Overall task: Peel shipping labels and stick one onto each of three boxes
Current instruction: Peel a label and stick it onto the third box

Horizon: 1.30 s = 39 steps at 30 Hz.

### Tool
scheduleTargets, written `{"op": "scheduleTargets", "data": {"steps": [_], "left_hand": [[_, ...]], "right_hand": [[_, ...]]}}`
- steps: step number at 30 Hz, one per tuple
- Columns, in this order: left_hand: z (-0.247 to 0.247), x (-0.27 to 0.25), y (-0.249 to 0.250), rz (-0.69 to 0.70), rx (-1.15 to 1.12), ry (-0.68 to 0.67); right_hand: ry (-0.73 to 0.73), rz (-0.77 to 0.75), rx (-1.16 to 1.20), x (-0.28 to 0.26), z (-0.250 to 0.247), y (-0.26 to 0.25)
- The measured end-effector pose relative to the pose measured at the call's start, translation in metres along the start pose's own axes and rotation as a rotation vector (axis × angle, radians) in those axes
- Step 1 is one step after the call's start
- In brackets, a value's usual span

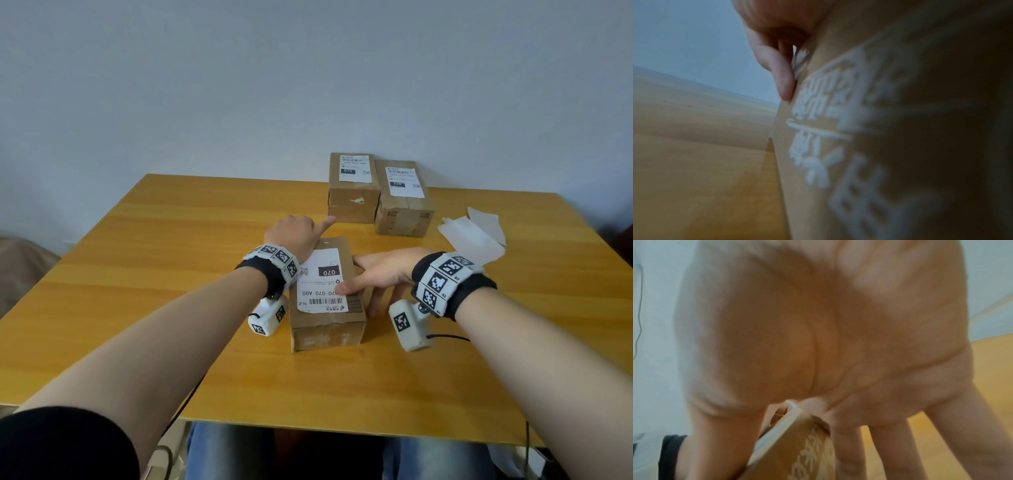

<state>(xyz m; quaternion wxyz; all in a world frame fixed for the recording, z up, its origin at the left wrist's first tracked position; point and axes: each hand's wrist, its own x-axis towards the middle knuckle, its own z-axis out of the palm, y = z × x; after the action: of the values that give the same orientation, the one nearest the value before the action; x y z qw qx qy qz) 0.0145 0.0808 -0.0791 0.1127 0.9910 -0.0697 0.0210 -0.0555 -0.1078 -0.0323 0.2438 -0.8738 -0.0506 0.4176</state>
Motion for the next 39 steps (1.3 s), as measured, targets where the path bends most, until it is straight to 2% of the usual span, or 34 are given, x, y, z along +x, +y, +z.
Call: {"op": "scheduleTargets", "data": {"steps": [6, 10, 12, 16, 21, 24, 27, 32, 35, 39], "left_hand": [[-0.013, -0.018, -0.02, -0.1, 0.065, -0.141], [-0.019, -0.04, -0.034, -0.176, 0.09, -0.133], [-0.019, -0.05, -0.04, -0.196, 0.062, -0.182], [-0.019, -0.064, -0.044, -0.26, -0.049, -0.234], [-0.03, -0.089, -0.034, -0.427, -0.604, -0.332], [-0.035, -0.092, -0.025, -0.466, -0.65, -0.396], [-0.034, -0.098, -0.02, -0.446, -0.581, -0.525], [-0.029, -0.108, -0.005, -0.293, -0.533, -0.686], [-0.022, -0.108, -0.001, -0.242, -0.581, -0.755], [-0.019, -0.105, -0.006, -0.177, -0.696, -0.801]], "right_hand": [[0.147, -0.048, -0.013, -0.013, 0.002, -0.006], [0.469, 0.117, -0.29, -0.004, 0.003, -0.013], [0.567, 0.176, -0.355, 0.005, 0.005, -0.013], [0.537, 0.194, -0.291, 0.009, 0.007, -0.01], [0.522, 0.12, 0.015, 0.005, 0.007, -0.002], [0.543, 0.083, 0.16, 0.006, 0.008, 0.005], [0.589, 0.046, 0.178, 0.008, 0.009, 0.01], [0.748, -0.01, -0.007, 0.032, 0.015, 0.023], [0.838, -0.017, -0.123, 0.044, 0.015, 0.027], [0.841, -0.059, -0.187, 0.05, 0.008, 0.026]]}}
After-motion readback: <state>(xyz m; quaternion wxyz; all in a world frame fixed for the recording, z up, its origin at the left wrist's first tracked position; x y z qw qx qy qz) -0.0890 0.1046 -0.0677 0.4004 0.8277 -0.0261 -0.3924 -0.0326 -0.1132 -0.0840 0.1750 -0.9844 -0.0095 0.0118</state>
